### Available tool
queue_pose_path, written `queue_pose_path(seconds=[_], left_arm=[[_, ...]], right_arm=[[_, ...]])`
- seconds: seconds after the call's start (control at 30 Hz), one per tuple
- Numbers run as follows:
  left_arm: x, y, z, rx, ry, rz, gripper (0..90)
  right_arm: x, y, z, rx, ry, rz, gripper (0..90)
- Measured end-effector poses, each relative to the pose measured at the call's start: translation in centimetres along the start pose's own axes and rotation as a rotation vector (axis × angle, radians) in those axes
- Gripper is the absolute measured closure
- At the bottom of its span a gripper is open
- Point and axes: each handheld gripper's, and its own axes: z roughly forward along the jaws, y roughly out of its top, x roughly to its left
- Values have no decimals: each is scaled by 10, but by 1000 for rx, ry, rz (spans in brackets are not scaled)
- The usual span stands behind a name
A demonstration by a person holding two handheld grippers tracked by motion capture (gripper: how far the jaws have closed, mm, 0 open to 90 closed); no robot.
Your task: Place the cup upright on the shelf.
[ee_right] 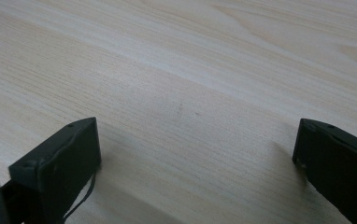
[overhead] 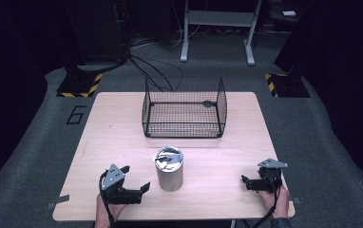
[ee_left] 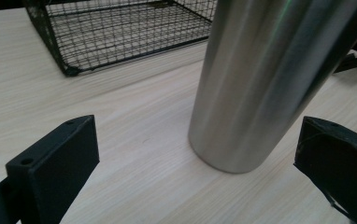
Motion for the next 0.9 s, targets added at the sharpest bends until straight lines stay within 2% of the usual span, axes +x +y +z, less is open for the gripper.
queue_pose_path(seconds=[0.23, 0.53, 0.83, 0.9], left_arm=[[-8, 9, 4, -4, -46, 33, 0], [-18, 24, 14, -50, -101, 41, 0], [-24, 34, 27, -57, -145, 55, 0], [-25, 35, 31, -59, -152, 44, 0]], right_arm=[[0, 0, 0, -1, 0, 0, 6], [0, 0, 0, -4, -2, 1, 6], [0, 0, 0, 0, 0, 5, 5], [0, 0, 0, -2, -1, 1, 8]])
